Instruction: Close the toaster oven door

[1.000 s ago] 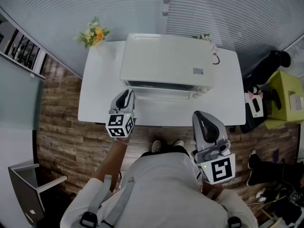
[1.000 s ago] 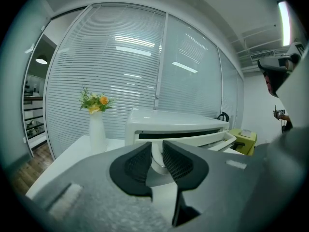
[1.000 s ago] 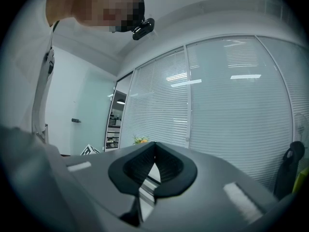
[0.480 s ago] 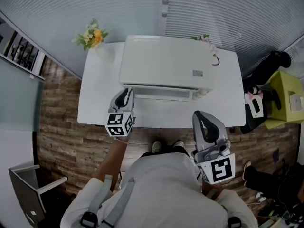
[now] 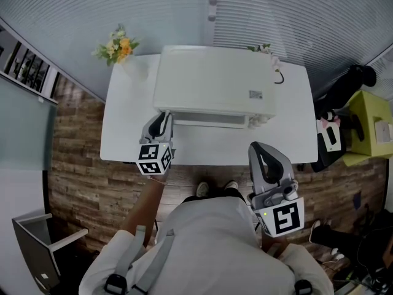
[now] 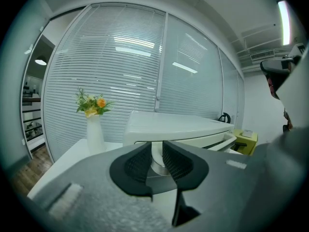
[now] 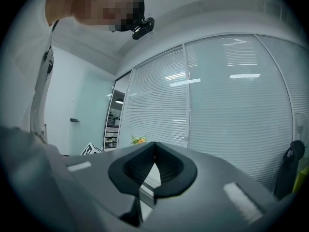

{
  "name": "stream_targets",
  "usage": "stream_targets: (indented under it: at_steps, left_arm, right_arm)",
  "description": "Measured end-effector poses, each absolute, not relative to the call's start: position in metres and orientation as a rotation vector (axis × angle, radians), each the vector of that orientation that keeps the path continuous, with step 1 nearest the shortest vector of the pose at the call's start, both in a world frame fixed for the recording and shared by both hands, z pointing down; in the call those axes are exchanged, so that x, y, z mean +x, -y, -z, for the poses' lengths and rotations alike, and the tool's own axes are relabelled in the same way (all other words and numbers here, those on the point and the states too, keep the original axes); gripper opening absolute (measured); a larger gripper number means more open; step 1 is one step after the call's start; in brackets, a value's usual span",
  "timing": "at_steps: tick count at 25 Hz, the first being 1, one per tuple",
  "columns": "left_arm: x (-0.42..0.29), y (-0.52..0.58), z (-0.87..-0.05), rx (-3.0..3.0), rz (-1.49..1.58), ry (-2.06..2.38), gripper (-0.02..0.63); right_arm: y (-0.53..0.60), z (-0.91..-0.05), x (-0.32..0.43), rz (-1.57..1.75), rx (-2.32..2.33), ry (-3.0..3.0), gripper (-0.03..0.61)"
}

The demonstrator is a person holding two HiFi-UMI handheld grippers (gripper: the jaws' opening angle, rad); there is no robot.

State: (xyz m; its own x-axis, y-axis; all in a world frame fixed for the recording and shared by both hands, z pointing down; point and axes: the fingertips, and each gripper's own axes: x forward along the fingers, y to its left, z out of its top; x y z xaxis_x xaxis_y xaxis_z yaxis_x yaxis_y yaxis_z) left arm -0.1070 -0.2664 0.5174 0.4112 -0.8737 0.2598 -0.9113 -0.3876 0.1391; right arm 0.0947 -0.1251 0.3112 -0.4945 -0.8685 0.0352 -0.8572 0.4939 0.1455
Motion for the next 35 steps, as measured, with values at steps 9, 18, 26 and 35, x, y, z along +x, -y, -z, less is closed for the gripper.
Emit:
stream_targets:
  at_steps: [9, 18, 26, 35]
  left_arm:
    - [-0.107, 0.267, -0.516, 2.42, -0.221, 1.569, 0.083]
    - [-0.107, 0.268, -0.516, 2.446, -0.224, 1.57, 0.083]
    - [-0.107, 0.26, -0.504, 2.468, -0.229, 1.568, 0.064]
    - [-0.103, 0.242, -0.473, 2.524, -0.163, 1.53, 0.046]
  right_arm:
    - [0.125, -0.311, 0.094, 0.165, 1.524, 2.619, 0.006]
    - [0.124, -0.312, 0.094, 0.168, 1.534, 2.604, 0.006]
    - [0.122, -0.311, 0.094, 0.171, 1.539, 2.59, 0.006]
    - [0.122, -0.311, 0.093, 0.171, 1.54, 2.581, 0.005]
